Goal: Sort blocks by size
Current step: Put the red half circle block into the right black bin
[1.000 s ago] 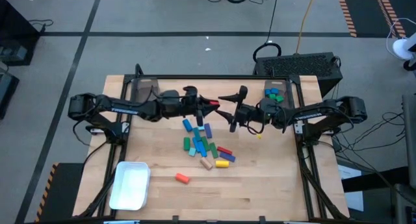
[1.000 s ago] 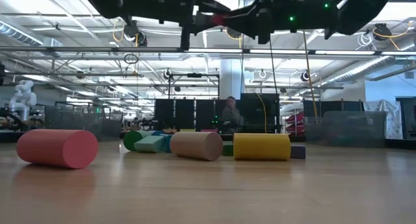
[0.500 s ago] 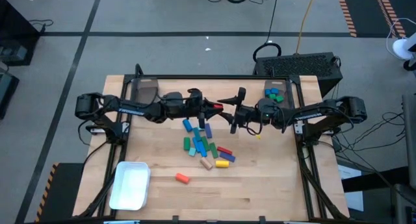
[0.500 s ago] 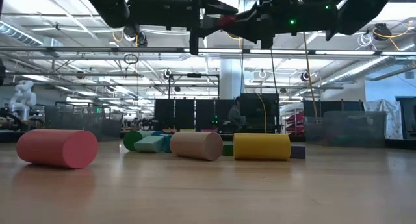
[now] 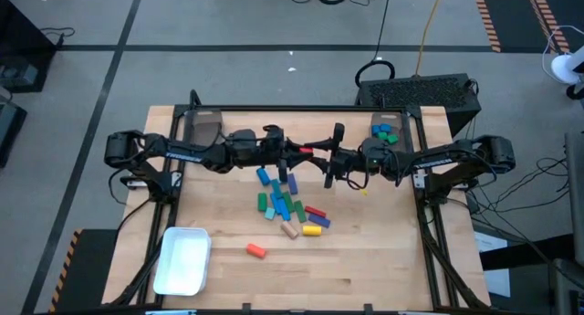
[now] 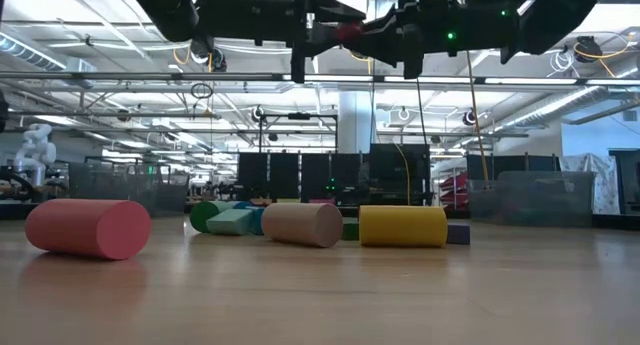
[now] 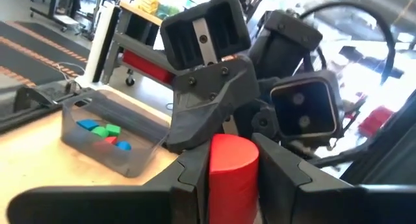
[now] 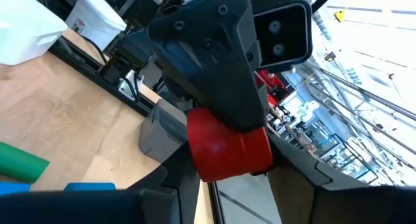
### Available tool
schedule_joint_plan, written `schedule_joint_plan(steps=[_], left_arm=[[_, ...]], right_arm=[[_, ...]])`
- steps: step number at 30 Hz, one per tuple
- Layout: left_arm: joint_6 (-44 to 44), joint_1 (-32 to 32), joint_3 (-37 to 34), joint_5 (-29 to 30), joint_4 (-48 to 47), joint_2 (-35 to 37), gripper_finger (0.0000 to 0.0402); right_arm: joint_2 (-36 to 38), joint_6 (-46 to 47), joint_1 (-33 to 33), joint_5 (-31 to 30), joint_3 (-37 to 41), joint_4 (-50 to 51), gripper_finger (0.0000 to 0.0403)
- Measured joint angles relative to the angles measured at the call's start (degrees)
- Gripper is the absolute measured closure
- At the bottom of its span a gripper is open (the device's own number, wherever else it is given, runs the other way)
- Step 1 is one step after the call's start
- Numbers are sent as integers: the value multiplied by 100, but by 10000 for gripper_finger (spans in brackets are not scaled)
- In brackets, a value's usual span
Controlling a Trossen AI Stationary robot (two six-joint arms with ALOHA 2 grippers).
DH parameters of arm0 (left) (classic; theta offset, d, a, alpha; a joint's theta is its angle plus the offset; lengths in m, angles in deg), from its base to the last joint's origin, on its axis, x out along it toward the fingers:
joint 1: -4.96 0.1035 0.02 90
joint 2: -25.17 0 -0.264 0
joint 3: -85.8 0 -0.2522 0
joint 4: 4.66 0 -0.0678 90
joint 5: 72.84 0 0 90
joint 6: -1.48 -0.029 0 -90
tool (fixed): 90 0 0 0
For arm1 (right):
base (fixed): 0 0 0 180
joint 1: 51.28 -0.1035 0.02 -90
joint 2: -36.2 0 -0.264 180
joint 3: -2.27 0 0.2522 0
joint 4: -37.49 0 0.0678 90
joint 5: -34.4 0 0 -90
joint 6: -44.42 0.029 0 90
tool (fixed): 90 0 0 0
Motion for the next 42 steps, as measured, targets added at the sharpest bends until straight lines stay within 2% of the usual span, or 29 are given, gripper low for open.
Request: schedule_joint_plan(steps=[6, 10, 14, 18, 26, 31, 34, 36, 42], left_arm=[[-760, 0, -4, -67, -273, 145, 271], [-960, 42, -2, 84, -466, 280, 222], [-1011, 119, -2, -335, -605, 452, 165], [-1088, 162, -11, -391, -1125, 705, 129], [-1405, 164, -4, -234, -2320, 1467, 119], [-1796, 88, -4, -36, -3250, 1799, 119], [-2008, -37, -129, 4, -3742, 1745, 119], [-2033, -143, -238, 9, -3746, 1553, 119], [-2042, -607, -499, 0, -3838, 918, 119]], right_arm=[[5, 88, -9, -194, -11, 163, 273], [4, 99, 0, -280, -9, 236, 273], [54, 85, -10, -421, -6, 413, 276], [249, 109, 2, -499, 0, 748, 293], [1156, 605, 155, -695, -2, 2513, 338], [1491, 1384, 327, -630, -2, 3935, 341], [1421, 1843, 381, -281, -2, 4367, 329], [1277, 2293, 388, 133, -2, 4455, 316], [526, 3081, 212, 1873, 0, 4312, 263]])
